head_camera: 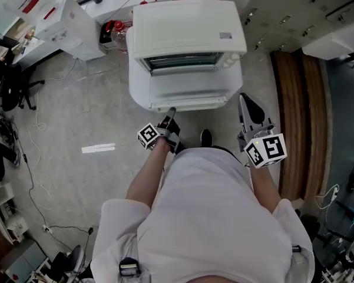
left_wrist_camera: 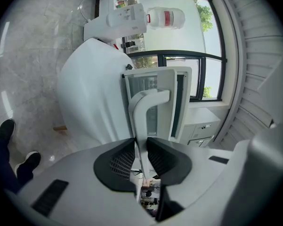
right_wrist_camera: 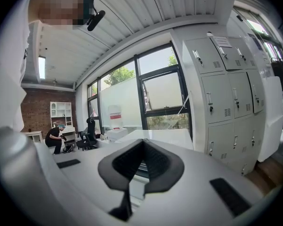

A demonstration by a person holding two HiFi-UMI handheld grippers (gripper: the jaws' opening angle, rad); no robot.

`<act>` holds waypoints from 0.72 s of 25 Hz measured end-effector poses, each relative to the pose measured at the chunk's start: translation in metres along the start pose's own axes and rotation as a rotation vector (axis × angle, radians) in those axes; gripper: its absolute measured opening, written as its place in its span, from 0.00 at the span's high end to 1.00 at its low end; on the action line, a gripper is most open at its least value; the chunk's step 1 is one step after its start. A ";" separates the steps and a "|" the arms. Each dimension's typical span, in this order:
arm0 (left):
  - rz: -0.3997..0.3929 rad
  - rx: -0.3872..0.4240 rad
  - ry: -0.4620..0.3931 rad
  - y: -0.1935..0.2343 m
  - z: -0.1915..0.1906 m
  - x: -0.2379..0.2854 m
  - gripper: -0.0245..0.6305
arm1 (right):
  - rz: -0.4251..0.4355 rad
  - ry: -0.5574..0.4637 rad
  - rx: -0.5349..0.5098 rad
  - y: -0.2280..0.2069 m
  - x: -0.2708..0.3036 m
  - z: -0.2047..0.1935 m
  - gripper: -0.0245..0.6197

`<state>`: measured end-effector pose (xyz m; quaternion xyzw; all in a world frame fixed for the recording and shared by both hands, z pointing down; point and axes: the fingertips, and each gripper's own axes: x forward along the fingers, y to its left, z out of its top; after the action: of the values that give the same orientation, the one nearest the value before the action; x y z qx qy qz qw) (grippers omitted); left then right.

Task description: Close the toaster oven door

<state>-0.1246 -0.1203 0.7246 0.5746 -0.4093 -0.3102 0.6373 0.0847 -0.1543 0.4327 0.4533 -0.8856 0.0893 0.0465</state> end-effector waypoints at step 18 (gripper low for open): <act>-0.059 -0.006 -0.004 -0.039 0.014 0.010 0.80 | -0.031 -0.040 0.040 -0.001 -0.012 0.005 0.95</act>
<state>-0.1294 -0.1413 0.6879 0.5837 -0.3926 -0.3313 0.6288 0.0925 -0.1468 0.4264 0.4695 -0.8773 0.0973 0.0211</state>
